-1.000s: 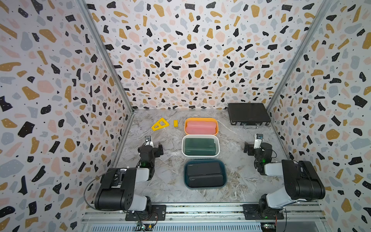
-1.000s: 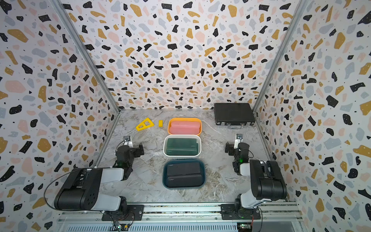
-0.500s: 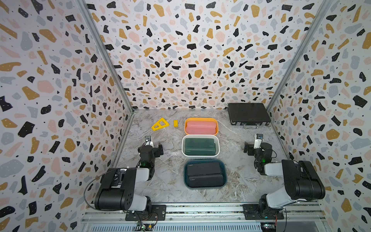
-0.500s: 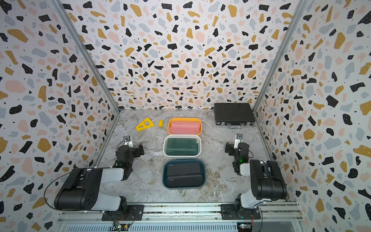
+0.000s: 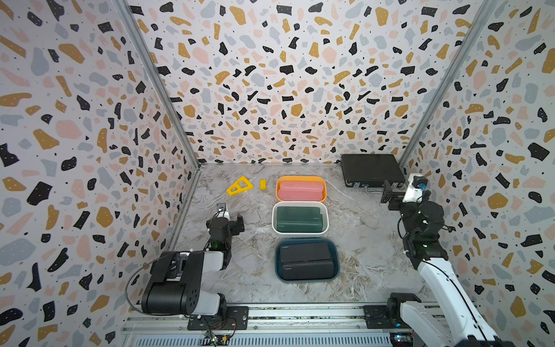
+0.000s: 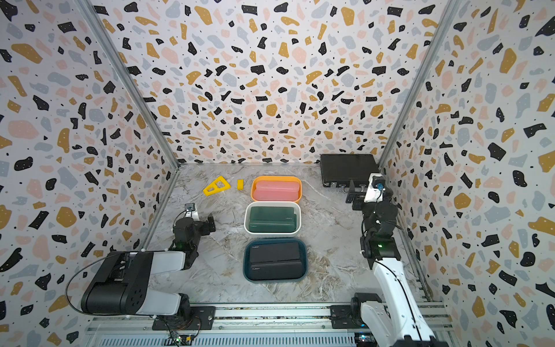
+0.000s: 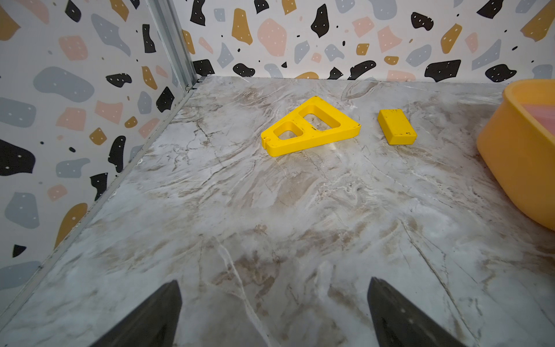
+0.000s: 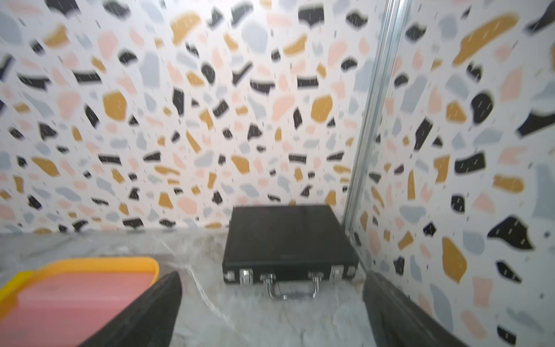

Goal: Place the pencil cases by color into the storage box
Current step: Reset both arms

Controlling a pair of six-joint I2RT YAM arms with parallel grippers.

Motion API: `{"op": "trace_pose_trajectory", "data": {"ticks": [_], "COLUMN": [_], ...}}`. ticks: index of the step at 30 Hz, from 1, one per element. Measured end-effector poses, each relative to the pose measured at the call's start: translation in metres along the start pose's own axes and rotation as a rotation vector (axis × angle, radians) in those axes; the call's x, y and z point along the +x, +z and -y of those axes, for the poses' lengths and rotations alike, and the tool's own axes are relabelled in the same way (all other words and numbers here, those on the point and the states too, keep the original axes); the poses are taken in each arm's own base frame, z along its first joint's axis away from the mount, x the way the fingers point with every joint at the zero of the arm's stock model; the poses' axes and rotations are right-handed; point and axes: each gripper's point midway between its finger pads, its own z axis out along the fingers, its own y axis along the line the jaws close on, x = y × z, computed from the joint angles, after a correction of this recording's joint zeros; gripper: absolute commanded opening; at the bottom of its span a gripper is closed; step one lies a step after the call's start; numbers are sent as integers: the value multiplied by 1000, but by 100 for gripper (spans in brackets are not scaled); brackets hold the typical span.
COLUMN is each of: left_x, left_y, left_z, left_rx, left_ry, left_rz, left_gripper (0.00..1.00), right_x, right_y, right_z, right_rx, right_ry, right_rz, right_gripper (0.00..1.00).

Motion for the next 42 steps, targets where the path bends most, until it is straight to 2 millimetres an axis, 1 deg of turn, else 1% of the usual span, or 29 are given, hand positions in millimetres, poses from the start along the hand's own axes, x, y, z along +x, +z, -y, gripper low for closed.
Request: {"op": "trace_pose_trajectory", "data": {"ticks": [1, 2, 3, 4, 5, 6, 7, 10, 11, 12, 14, 21, 25, 32, 38, 42], "left_x": [0, 0, 0, 0, 0, 0, 0, 0, 0, 0, 0, 0, 0, 3, -5, -5], "left_y": [0, 0, 0, 0, 0, 0, 0, 0, 0, 0, 0, 0, 0, 0, 3, 3], "left_z": [0, 0, 0, 0, 0, 0, 0, 0, 0, 0, 0, 0, 1, 15, 20, 21], "left_rx": [0, 0, 0, 0, 0, 0, 0, 0, 0, 0, 0, 0, 5, 88, 116, 123], "left_ry": [0, 0, 0, 0, 0, 0, 0, 0, 0, 0, 0, 0, 2, 38, 43, 43], "left_rz": [0, 0, 0, 0, 0, 0, 0, 0, 0, 0, -1, 0, -1, -10, 0, -2], "left_gripper": [100, 100, 100, 100, 100, 100, 100, 100, 100, 100, 100, 100, 100, 100, 100, 100], "right_x": [38, 92, 144, 178, 206, 218, 221, 205, 198, 196, 199, 184, 181, 179, 179, 178], "right_y": [6, 10, 5, -2, -11, -14, -12, 10, 20, 27, 32, 38, 39, 39, 39, 39], "right_z": [0, 1, 1, 2, 3, 4, 5, 7, 8, 9, 10, 11, 12, 12, 12, 12], "right_rx": [7, 15, 20, 26, 33, 42, 48, 60, 67, 75, 84, 91, 93, 94, 94, 95], "right_ry": [2, 0, -5, -11, -17, -20, -21, -20, -18, -17, -16, -10, -10, -9, -9, -9], "right_rz": [-82, -212, -341, -429, -504, -539, -540, -448, -404, -380, -385, -314, -302, -294, -292, -291], "right_gripper": [100, 100, 100, 100, 100, 100, 100, 100, 100, 100, 100, 100, 100, 100, 100, 100]}}
